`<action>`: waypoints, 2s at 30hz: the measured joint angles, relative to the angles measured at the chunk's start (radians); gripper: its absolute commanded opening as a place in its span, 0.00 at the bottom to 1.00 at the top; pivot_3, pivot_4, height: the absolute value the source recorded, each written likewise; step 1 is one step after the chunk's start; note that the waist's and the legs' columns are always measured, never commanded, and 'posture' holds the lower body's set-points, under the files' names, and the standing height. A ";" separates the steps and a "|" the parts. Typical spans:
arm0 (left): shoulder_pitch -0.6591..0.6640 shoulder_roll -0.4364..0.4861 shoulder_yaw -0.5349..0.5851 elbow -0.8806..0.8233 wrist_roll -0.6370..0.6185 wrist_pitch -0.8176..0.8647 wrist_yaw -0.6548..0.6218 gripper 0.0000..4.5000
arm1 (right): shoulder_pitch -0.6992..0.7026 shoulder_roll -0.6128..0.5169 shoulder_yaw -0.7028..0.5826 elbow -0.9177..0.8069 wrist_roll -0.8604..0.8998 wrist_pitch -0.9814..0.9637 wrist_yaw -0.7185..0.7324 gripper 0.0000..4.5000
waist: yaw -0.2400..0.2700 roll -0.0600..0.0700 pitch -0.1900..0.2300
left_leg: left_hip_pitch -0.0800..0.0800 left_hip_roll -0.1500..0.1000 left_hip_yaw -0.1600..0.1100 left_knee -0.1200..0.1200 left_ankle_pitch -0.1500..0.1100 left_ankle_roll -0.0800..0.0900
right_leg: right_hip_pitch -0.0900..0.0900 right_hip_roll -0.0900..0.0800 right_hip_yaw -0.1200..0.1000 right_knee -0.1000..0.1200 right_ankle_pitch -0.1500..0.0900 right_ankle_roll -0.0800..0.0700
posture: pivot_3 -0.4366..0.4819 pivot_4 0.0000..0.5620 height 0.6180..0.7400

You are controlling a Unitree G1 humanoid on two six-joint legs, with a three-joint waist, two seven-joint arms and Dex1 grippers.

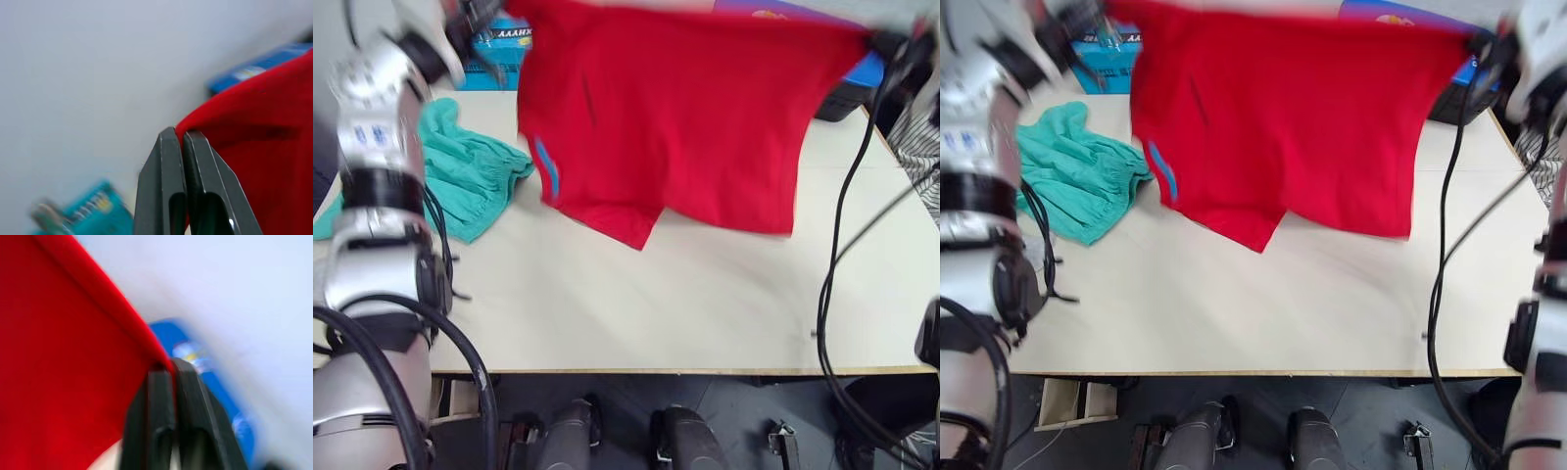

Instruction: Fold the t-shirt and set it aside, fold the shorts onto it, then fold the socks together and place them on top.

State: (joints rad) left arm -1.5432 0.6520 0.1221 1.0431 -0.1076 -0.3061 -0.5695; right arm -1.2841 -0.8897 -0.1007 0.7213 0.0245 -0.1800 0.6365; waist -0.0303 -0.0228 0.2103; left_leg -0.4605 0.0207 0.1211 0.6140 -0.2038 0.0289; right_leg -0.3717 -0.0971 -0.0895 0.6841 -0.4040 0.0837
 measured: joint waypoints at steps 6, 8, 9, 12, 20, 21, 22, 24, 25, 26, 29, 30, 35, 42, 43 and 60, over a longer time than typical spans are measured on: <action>-0.208 0.071 0.045 0.138 0.018 -0.254 0.011 0.00 | -0.097 -0.012 0.002 0.107 -0.055 -0.291 -0.102 0.00 | -0.004 0.000 0.000 | 0.003 -0.001 -0.003 -0.001 -0.008 0.007 | 0.000 -0.006 -0.027 0.012 0.001 0.003 | 0.48 0.27 1.00; -0.193 0.072 0.061 0.138 -0.005 -0.271 -0.092 0.00 | -0.010 -0.013 -0.004 0.096 -0.043 -0.322 -0.076 0.00 | -0.002 0.000 0.000 | 0.002 -0.001 -0.004 -0.001 -0.008 0.007 | 0.001 -0.003 -0.033 0.012 0.001 0.003 | 0.48 0.27 1.00; -0.158 0.071 0.072 0.120 -0.035 -0.259 -0.178 0.00 | 0.066 -0.013 -0.007 0.065 -0.029 -0.322 -0.054 0.00 | 0.001 0.000 0.000 | 0.002 -0.001 -0.004 -0.002 -0.008 0.007 | 0.001 -0.002 -0.036 0.011 0.001 0.003 | 0.48 0.27 1.00; 0.061 0.084 0.081 -0.027 -0.123 -0.162 -0.423 0.00 | 0.322 -0.014 -0.020 -0.066 0.014 -0.306 0.016 0.00 | 0.003 0.006 0.003 | 0.002 -0.001 -0.004 0.000 -0.008 0.006 | 0.007 -0.001 -0.039 0.009 0.001 0.003 | 0.48 0.27 1.00; 0.964 0.237 0.017 -0.806 -0.194 0.240 -0.642 0.00 | 0.960 -0.110 -0.116 -0.483 0.096 -0.273 0.178 0.00 | 0.000 0.012 0.008 | -0.001 0.005 -0.007 0.017 -0.004 0.008 | 0.024 0.001 -0.021 -0.008 0.000 0.001 | 0.48 0.27 1.00; 1.074 0.270 0.034 -0.927 -0.199 0.288 -0.631 0.00 | 1.063 -0.131 -0.144 -0.557 0.121 -0.261 0.215 0.00 | 0.003 0.012 0.009 | 0.006 0.004 -0.007 0.016 -0.001 0.008 | 0.031 0.001 -0.020 -0.015 0.000 0.000 | 0.48 0.27 1.00; 1.159 0.292 0.047 -1.003 -0.201 0.332 -0.624 0.00 | 1.146 -0.143 -0.162 -0.602 0.147 -0.235 0.251 0.00 | 0.003 0.012 0.009 | 0.015 0.005 -0.006 0.015 0.000 0.008 | 0.040 0.001 -0.018 -0.017 -0.001 -0.001 | 0.48 0.27 1.00; 1.291 0.302 0.070 -1.144 -0.217 0.421 -0.600 0.00 | 1.297 -0.160 -0.189 -0.693 0.201 -0.153 0.323 0.00 | 0.009 0.012 0.009 | 0.030 0.004 -0.006 0.008 -0.002 0.012 | 0.059 0.001 -0.017 -0.030 -0.004 -0.007 | 0.48 0.27 1.00; 1.325 0.301 0.071 -1.192 -0.227 0.462 -0.589 0.00 | 1.348 -0.161 -0.192 -0.724 0.219 -0.115 0.352 0.00 | 0.012 0.012 0.009 | 0.037 0.004 -0.006 0.002 -0.001 0.011 | 0.065 0.000 -0.016 -0.033 -0.002 -0.007 | 0.48 0.27 1.00; 1.358 0.303 0.072 -1.250 -0.242 0.510 -0.574 0.00 | 1.408 -0.168 -0.197 -0.766 0.244 -0.074 0.385 0.00 | 0.016 0.011 0.009 | 0.040 0.004 -0.007 0.000 0.000 0.009 | 0.067 0.000 -0.014 -0.033 -0.001 -0.007 | 0.48 0.27 1.00; 1.485 0.332 0.072 -1.405 -0.276 0.655 -0.548 0.00 | 1.545 -0.171 -0.209 -0.843 0.275 0.005 0.452 0.00 | 0.018 0.011 0.002 | 0.041 0.004 -0.006 -0.003 0.000 0.008 | 0.065 0.001 -0.011 -0.034 -0.003 -0.010 | 0.48 0.27 1.00; 1.528 0.344 0.068 -1.441 -0.281 0.702 -0.544 0.00 | 1.578 -0.170 -0.211 -0.849 0.274 0.021 0.459 0.00 | 0.018 0.012 0.001 | 0.041 0.004 -0.006 -0.004 -0.001 0.007 | 0.063 0.000 -0.011 -0.034 -0.003 -0.010 | 0.48 0.27 1.00; 1.555 0.323 0.051 -1.513 -0.297 0.803 -0.490 0.00 | 1.696 -0.173 -0.228 -0.885 0.239 0.127 0.467 0.00 | 0.027 0.013 -0.001 | 0.039 0.006 -0.005 -0.003 0.001 0.002 | 0.059 0.002 -0.013 -0.029 -0.007 -0.013 | 0.48 0.27 1.00; 1.556 0.321 0.013 -1.541 -0.314 0.851 -0.480 0.00 | 1.805 -0.199 -0.300 -0.935 0.191 0.244 0.484 0.00 | 0.032 0.012 -0.001 | 0.039 0.005 -0.005 -0.003 -0.002 0.006 | 0.062 0.003 -0.013 -0.031 -0.007 -0.012 | 0.48 0.27 1.00; 1.555 0.325 0.013 -1.539 -0.319 0.852 -0.486 0.00 | 1.806 -0.191 -0.301 -0.938 0.192 0.247 0.486 0.00 | 0.031 0.012 -0.001 | 0.039 0.005 -0.005 -0.003 -0.003 0.009 | 0.062 0.003 -0.013 -0.032 -0.008 -0.012 | 0.48 0.27 1.00; 0.990 0.287 -0.290 -1.121 -0.199 0.737 -0.740 0.00 | 1.732 -0.128 -0.311 -0.953 0.331 0.429 0.554 0.00 | 0.032 0.011 -0.002 | 0.038 0.005 -0.003 -0.003 0.000 0.004 | 0.060 0.003 -0.012 -0.030 -0.008 -0.012 | 0.48 0.27 1.00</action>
State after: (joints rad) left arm -0.5535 0.9385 -0.1674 -0.0783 -0.3066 0.4311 -1.3097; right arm 0.4484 -1.0176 -0.4120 -0.2317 0.3553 0.2487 1.1907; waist 0.0015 -0.0116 0.2082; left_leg -0.4220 0.0257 0.1178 0.6111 -0.2039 0.0326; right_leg -0.3122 -0.0942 -0.1015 0.6538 -0.4117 0.0717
